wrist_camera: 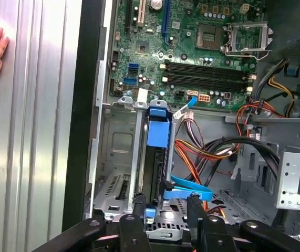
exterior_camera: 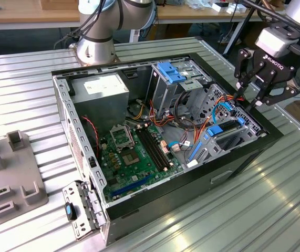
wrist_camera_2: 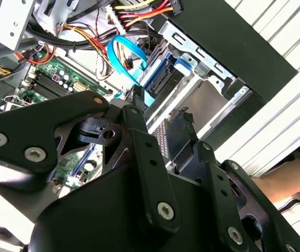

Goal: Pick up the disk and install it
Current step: 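Insert the first disk wire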

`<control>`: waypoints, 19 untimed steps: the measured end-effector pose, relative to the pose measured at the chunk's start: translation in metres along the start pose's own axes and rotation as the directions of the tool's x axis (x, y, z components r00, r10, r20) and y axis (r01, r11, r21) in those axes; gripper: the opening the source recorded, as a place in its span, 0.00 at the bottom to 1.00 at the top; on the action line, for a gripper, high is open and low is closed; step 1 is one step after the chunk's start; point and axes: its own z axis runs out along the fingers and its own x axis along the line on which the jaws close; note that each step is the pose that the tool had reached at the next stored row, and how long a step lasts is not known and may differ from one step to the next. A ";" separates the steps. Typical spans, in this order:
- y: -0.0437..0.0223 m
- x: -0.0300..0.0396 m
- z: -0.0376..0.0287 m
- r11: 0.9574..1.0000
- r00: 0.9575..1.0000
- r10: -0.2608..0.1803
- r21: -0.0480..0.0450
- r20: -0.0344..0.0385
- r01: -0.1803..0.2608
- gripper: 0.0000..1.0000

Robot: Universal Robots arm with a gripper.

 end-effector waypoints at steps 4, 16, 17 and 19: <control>-0.0002 0.0000 -0.0001 1.000 1.000 0.000 0.000 0.000 0.000 0.44; -0.0037 -0.0104 0.0001 1.000 1.000 0.000 0.000 0.000 0.000 0.44; -0.0045 -0.0116 0.0002 1.000 1.000 0.000 0.000 0.000 0.000 0.44; -0.0060 -0.0142 0.0002 1.000 1.000 0.000 0.000 0.000 0.000 0.44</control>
